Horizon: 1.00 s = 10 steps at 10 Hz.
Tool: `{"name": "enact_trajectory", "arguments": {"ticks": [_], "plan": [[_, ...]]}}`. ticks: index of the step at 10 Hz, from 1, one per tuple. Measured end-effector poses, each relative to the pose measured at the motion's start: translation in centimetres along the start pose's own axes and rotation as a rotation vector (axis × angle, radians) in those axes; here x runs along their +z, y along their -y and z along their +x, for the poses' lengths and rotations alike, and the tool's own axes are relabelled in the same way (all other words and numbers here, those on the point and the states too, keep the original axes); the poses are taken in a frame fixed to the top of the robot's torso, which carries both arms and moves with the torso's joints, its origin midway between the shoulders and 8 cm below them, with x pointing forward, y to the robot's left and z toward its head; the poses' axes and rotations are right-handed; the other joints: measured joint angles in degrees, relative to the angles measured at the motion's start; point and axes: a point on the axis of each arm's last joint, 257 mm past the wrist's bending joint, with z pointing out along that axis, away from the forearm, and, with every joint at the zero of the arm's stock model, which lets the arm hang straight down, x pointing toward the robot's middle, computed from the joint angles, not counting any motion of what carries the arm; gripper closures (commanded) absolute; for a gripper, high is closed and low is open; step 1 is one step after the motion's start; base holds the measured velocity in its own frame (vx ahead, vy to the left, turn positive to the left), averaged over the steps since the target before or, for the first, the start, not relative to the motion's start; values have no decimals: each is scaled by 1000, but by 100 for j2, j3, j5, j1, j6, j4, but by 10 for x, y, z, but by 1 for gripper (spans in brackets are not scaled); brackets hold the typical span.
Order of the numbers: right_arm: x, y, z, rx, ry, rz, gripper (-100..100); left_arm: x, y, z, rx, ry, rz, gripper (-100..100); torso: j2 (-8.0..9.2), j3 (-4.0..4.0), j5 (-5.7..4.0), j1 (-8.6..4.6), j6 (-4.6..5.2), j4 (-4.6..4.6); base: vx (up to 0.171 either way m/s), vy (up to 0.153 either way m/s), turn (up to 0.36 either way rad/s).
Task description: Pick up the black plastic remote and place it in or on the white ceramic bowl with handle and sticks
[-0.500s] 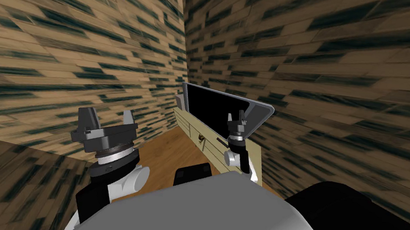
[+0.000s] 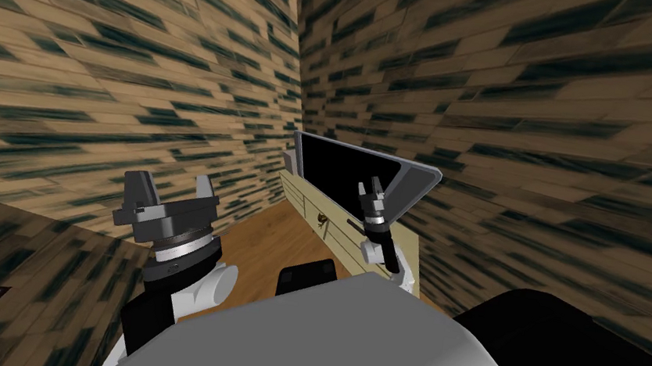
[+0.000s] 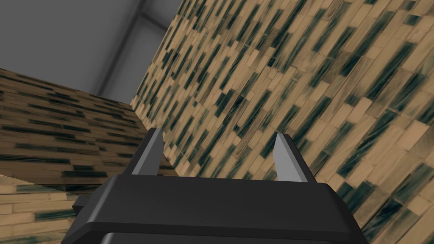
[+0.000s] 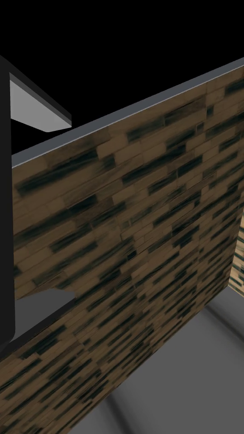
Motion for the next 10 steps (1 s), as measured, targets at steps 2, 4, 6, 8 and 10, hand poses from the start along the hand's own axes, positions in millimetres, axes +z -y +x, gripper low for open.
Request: {"name": "enact_trajectory", "arguments": {"ticks": [2,4,6,8,10], "plan": [[-4,14,8,-76,-73,24,-100,0,0,0,0,0,0,0,-1,0,0,1,1,0,-28,27,100],[-11,33,10,-162,-148,52,-100,0,0,0,0,0,0,0,-2,-1,0,2,0,0,-23,32,137],[-22,54,15,-254,-225,83,-100,0,0,0,0,0,0,0,-7,-4,1,4,1,-1,-6,27,78],[-31,72,15,-313,-273,112,-100,0,0,0,0,0,0,0,-11,-6,0,-1,1,-2,3,24,109],[-46,94,13,-406,-351,151,-100,0,0,0,0,0,0,0,-16,-9,1,2,1,-3,13,27,98]]}}
